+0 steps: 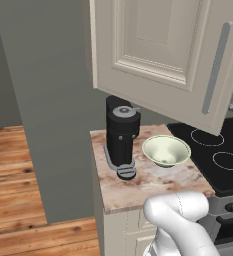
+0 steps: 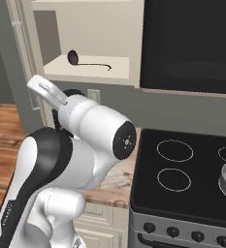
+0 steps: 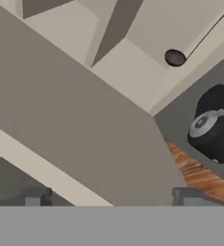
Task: Open the cabinet and move the ladle to the pot. Then close the cabinet.
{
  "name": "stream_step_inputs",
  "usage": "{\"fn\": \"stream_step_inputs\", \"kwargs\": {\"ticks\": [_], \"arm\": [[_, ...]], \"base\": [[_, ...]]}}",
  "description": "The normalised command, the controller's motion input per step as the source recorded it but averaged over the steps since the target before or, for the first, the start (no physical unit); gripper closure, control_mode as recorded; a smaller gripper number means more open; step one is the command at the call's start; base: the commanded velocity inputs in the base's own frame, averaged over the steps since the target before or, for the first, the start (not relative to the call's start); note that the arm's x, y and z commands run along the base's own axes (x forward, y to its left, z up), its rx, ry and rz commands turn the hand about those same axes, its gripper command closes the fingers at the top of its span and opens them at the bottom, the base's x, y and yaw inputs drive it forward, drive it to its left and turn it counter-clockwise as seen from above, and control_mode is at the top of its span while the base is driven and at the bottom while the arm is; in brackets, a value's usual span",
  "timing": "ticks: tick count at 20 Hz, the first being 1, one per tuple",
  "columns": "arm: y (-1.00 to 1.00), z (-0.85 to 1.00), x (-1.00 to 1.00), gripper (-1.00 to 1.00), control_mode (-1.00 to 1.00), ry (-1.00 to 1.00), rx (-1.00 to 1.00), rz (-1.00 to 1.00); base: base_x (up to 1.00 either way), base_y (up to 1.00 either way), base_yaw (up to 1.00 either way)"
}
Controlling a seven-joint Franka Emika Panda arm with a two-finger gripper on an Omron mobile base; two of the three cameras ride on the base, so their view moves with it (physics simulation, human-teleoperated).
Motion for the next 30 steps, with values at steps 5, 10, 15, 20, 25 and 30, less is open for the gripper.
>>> {"fn": "stream_step_inputs", "kwargs": {"ticks": [5,10,15,20,25,30], "arm": [[0.0,-0.08,0.27,-1.0,-1.0,-0.14,0.1,0.13],[0.0,-0.19,0.27,-1.0,-1.0,-0.15,0.06,0.12],[0.0,-0.12,0.08,-1.0,-1.0,-0.15,0.06,0.14],[0.2,-0.14,0.0,-1.0,-1.0,-0.11,0.02,0.15],[0.52,-0.02,-0.05,-1.0,-1.0,-0.11,0.0,0.12],[0.59,0.0,-0.22,-1.0,-1.0,-0.08,0.0,0.07]], "base": [[0.0,0.0,0.0],[0.0,0.0,0.0],[0.0,0.0,0.0],[0.0,0.0,0.0],[0.0,0.0,0.0],[0.0,0.0,0.0]]}}
